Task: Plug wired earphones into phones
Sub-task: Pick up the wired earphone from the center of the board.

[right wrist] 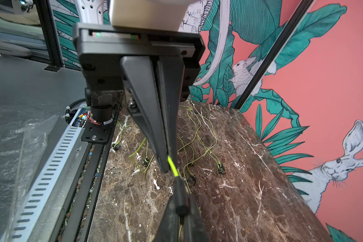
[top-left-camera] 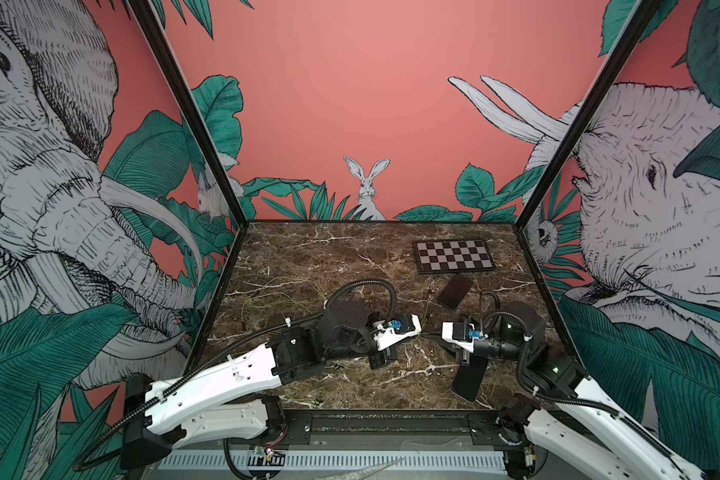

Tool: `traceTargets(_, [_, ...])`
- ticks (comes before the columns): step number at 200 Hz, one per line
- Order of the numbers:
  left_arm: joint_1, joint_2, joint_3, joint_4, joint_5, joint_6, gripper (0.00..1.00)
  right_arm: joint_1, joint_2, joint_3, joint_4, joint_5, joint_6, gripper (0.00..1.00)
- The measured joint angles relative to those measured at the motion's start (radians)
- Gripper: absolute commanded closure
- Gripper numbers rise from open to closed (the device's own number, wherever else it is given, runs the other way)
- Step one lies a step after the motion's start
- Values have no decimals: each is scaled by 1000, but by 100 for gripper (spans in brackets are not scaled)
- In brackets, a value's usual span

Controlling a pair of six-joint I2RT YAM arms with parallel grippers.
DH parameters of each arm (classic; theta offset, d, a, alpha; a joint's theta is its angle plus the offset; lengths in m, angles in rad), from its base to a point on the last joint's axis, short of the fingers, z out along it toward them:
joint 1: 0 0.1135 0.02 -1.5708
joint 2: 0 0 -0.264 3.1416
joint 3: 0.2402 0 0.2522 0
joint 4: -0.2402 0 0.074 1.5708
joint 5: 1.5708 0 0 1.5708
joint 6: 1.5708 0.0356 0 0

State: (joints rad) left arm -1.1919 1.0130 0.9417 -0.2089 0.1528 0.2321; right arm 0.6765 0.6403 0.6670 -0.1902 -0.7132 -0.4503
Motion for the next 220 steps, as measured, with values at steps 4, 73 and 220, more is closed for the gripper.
traceTargets(4, [0, 0, 0, 0, -1, 0, 100, 0, 0, 0, 2, -2, 0, 100])
traceTargets(73, [0, 0, -1, -2, -23, -5, 47, 0, 21, 25, -22, 1, -40, 100])
traceTargets(220, [0, 79, 25, 45, -6, -1, 76, 0, 137, 149, -238, 20, -253, 100])
